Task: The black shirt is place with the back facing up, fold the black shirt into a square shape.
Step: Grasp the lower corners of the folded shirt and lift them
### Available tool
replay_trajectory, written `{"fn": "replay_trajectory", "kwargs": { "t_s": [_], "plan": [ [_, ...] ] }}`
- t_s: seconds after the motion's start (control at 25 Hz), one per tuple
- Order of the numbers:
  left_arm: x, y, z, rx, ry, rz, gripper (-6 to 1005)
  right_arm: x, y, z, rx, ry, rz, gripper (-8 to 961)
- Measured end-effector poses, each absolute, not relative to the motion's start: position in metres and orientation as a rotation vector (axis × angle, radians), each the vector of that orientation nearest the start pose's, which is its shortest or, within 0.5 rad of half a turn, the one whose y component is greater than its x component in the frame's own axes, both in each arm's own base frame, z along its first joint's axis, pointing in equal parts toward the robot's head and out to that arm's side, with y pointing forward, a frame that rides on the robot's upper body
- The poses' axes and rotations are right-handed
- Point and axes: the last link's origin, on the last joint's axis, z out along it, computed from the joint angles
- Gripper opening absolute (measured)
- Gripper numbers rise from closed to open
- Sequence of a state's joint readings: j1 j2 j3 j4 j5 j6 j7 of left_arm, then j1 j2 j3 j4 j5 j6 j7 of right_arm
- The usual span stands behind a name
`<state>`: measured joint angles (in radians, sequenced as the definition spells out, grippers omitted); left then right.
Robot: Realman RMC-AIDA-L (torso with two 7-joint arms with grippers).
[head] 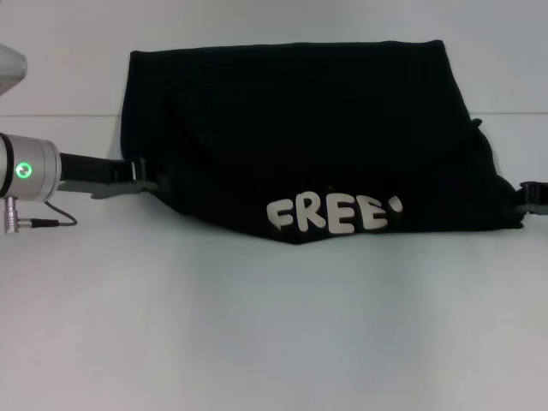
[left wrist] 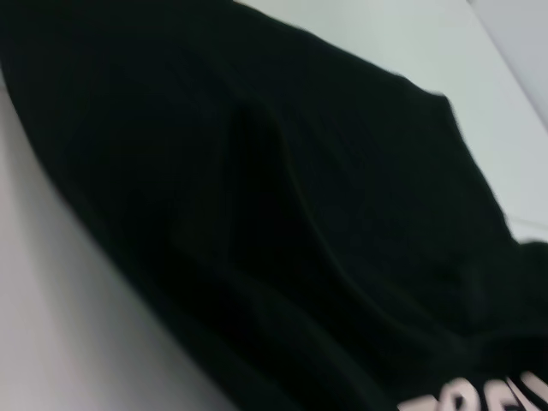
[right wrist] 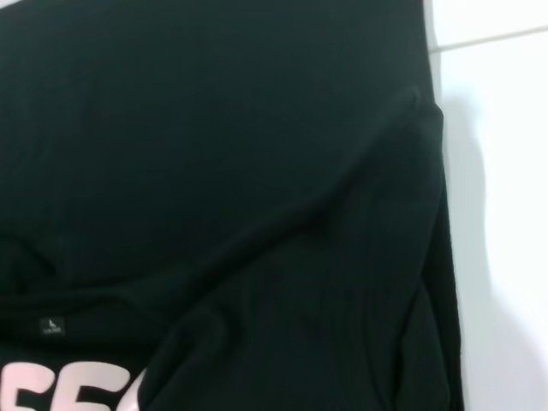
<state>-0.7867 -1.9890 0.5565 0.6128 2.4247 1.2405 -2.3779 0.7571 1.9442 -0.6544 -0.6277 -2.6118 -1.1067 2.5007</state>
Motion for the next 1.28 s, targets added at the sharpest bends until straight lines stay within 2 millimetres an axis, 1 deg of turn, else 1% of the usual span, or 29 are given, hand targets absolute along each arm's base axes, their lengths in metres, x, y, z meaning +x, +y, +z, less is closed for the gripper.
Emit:
{"fn": "replay_trajectory", "kwargs": {
  "t_s": [0.16, 0.36, 0.48, 0.68, 0.8, 0.88, 1.04, 1.28],
  "plan": [
    [-0.256, 0.408, 0.033, -2.271, -1.67, -0.328, -2, 0.316, 0.406, 0.074, -1.955, 1.651, 0.086, 86],
    [-0.257, 0.388, 0.035, -2.382, -1.715, -0.186, -2, 0.325, 0.383, 0.086, -1.969, 1.722, 0.044, 85],
    [-0.258, 0.374, 0.038, -2.437, -1.75, -0.139, -2, 0.329, 0.366, 0.088, -1.991, 1.777, -0.004, 85],
    [-0.265, 0.348, 0.042, -2.499, -1.823, -0.062, -2, 0.337, 0.34, 0.087, -2.0, 1.833, -0.145, 83],
    [-0.274, 0.33, 0.047, -2.513, -1.867, -0.031, -2, 0.34, 0.327, 0.088, -1.994, 1.852, -0.171, 83],
    [-0.278, 0.322, 0.051, -2.51, -1.883, -0.024, -2, 0.342, 0.319, 0.089, -1.992, 1.867, -0.177, 83],
    [-0.287, 0.315, 0.054, -2.478, -1.9, -0.008, -2, 0.346, 0.313, 0.09, -1.984, 1.881, -0.165, 83],
    [-0.291, 0.313, 0.051, -2.462, -1.904, 0.016, -2, 0.341, 0.317, 0.086, -2.015, 1.863, -0.158, 83]
  ]
}}
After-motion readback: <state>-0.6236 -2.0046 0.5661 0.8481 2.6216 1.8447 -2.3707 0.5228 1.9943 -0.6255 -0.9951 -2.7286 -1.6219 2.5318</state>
